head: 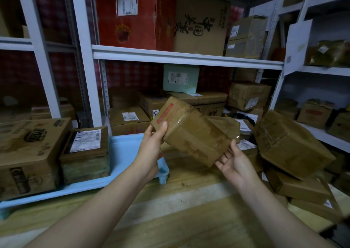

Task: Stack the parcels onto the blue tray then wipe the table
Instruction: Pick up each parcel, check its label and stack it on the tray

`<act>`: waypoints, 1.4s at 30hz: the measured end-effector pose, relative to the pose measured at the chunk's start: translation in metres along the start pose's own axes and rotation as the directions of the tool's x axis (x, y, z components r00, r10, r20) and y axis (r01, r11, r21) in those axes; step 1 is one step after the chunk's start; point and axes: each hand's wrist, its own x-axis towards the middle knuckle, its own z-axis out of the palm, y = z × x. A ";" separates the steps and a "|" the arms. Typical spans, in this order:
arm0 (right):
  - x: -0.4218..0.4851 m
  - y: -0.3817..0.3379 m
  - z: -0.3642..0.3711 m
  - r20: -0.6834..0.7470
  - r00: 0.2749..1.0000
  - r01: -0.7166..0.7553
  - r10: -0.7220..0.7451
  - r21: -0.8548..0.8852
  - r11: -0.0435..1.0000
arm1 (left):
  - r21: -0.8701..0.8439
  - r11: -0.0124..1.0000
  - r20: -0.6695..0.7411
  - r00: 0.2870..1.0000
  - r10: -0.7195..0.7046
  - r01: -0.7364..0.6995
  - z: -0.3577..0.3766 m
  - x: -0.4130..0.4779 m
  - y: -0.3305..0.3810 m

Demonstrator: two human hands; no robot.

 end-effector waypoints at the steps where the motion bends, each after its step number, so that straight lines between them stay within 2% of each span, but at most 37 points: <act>1: 0.001 0.000 -0.001 -0.007 1.000 0.002 -0.002 0.017 1.000 | 0.003 1.000 -0.012 1.000 -0.004 0.004 0.000 0.001 -0.001; 9: 0.002 -0.003 -0.006 -0.057 0.998 0.035 -0.032 0.066 0.997 | 0.006 1.000 -0.106 0.994 -0.017 0.018 -0.001 0.005 -0.002; 14: 0.002 -0.009 -0.009 -0.008 0.999 0.042 -0.042 0.000 0.999 | 0.104 0.995 -0.084 0.996 0.006 0.003 -0.005 0.006 -0.004; 19: 0.003 -0.006 -0.010 0.102 0.994 0.043 -0.038 -0.046 0.998 | 0.052 0.998 -0.069 0.997 -0.031 0.034 -0.002 -0.001 -0.001; 25: -0.002 -0.005 -0.003 0.166 0.986 0.033 -0.031 -0.013 0.999 | 0.066 0.996 -0.081 0.995 -0.054 0.059 -0.007 0.004 -0.004; 31: -0.003 -0.005 -0.004 0.174 0.985 0.004 -0.010 0.034 0.999 | -0.106 0.993 -0.053 0.997 -0.062 0.056 -0.013 0.005 -0.006; 34: -0.004 -0.004 -0.005 0.222 0.974 -0.032 0.041 -0.041 0.999 | -0.154 0.987 -0.024 0.998 -0.056 0.052 -0.015 0.004 -0.006; 37: -0.005 -0.002 -0.006 0.226 0.971 -0.052 0.077 -0.117 0.992 | -0.129 0.991 -0.007 0.999 -0.045 0.044 -0.016 0.005 -0.008; 42: -0.007 -0.002 -0.002 0.252 0.965 -0.055 0.077 -0.093 0.994 | -0.054 0.998 -0.013 1.000 -0.028 0.028 -0.019 0.009 -0.011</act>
